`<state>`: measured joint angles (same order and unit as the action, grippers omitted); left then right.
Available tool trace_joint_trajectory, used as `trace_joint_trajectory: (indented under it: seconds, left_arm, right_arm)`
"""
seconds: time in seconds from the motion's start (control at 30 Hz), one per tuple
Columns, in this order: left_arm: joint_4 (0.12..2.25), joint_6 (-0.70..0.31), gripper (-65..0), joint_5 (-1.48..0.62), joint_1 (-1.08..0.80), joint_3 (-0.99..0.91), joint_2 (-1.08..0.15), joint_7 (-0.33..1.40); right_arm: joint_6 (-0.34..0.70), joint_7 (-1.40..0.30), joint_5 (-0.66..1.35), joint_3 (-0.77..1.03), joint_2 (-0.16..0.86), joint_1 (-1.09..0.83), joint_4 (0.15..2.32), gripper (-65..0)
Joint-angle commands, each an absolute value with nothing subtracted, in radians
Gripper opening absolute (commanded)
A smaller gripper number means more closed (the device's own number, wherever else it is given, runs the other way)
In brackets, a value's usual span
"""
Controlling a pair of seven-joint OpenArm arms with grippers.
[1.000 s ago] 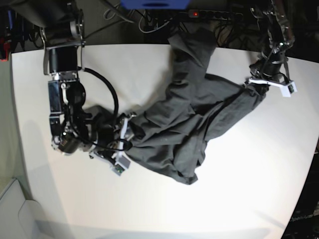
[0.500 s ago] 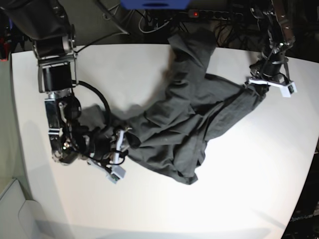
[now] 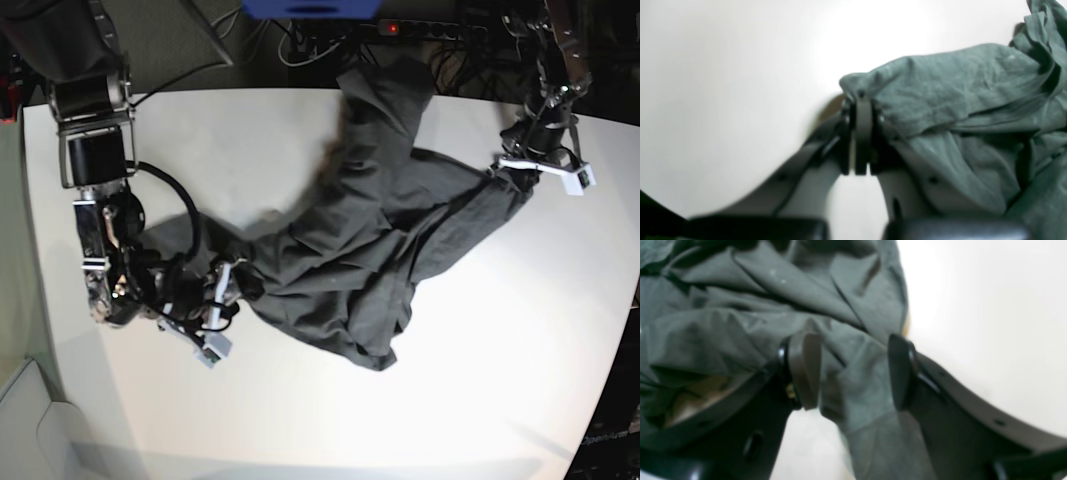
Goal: Layout the t-shirt on the table in an organized manner, then fold the t-shirt properly
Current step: 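Hold the shirt with both grippers and pull it apart to spread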
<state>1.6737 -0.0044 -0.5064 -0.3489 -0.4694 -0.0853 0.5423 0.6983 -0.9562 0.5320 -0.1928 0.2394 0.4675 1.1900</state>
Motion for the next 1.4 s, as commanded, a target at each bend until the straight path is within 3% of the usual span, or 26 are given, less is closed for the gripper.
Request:
trace_joint_trajectory:
  seconds: [0.0,0.47,0.53,0.7,0.9,1.37]
  left_arm:
    - [1.695,-0.013,-64.7,-0.513,-0.346,-0.470,-0.091,0.519]
    - [1.696,-0.013,-64.7,-0.513,-0.346,-0.472,-0.090,0.519]
    - [1.696,-0.013,-64.7,-0.513,-0.346,-0.470,-0.090,0.519]
    - [1.695,-0.013,-64.7,-0.513,-0.346,-0.469,-0.090,0.519]
    - [1.690,-0.013,-64.7,-0.513,-0.346,-0.472,-0.090,0.519]
    - [1.704,-0.013,-64.7,-0.515,-0.367,-0.473,-0.090,0.519]
  right_arm:
    - [0.698,-0.935,0.552,-0.193,0.248,0.498,1.205,-31.5]
    - [0.698,-0.866,0.553,-0.194,0.259,0.479,1.049,-33.3]
    - [0.698,-0.869,0.553,-0.194,0.265,0.479,1.049,-39.1]
    - [0.698,-0.875,0.553,-0.188,0.285,0.479,1.050,-65.0]
    - [0.698,-0.872,0.559,-0.183,0.335,0.479,1.050,-64.4]
    - [0.698,-0.940,0.561,0.097,0.344,0.578,1.050,-65.0]
